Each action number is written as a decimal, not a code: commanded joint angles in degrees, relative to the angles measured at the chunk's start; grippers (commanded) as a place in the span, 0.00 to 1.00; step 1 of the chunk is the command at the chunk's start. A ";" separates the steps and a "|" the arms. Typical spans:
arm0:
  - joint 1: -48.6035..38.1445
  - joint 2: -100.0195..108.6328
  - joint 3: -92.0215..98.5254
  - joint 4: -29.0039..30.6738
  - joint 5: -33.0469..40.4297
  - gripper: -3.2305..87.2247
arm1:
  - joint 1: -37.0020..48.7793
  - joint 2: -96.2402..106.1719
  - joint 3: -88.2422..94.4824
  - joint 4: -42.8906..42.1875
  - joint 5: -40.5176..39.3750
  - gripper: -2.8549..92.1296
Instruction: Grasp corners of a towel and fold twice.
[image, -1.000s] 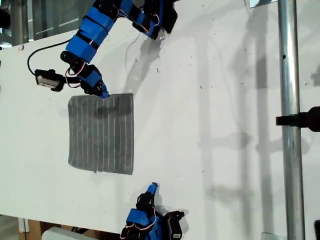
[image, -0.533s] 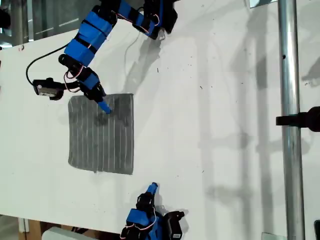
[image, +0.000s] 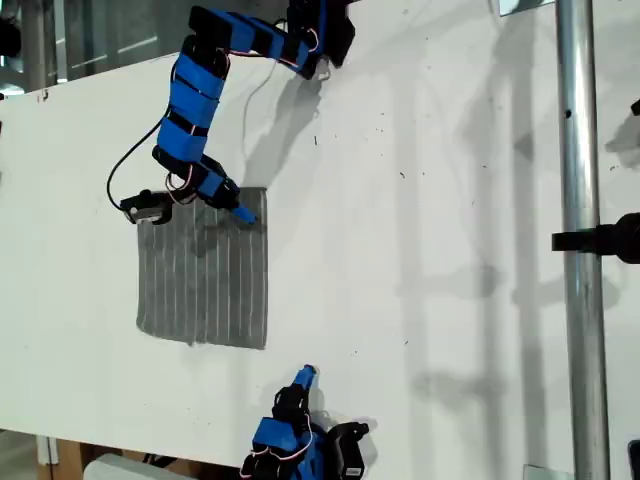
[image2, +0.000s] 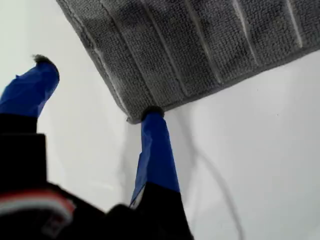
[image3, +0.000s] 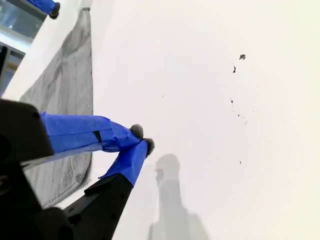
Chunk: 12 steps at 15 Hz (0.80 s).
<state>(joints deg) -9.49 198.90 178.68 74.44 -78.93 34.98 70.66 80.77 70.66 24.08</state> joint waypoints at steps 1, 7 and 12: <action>-0.09 0.18 -0.09 -0.26 -0.44 0.00 | 0.35 -2.37 -1.14 -1.67 -1.23 0.39; -0.35 0.18 -0.09 -0.35 -4.75 0.01 | 0.53 -10.90 -4.66 -1.14 -2.64 0.03; -3.43 -7.21 -18.54 1.14 -2.46 0.01 | -0.18 -10.72 -4.31 -3.60 -2.81 0.03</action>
<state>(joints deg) -12.13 197.40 168.13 76.38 -82.27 35.16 59.59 77.17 67.94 21.97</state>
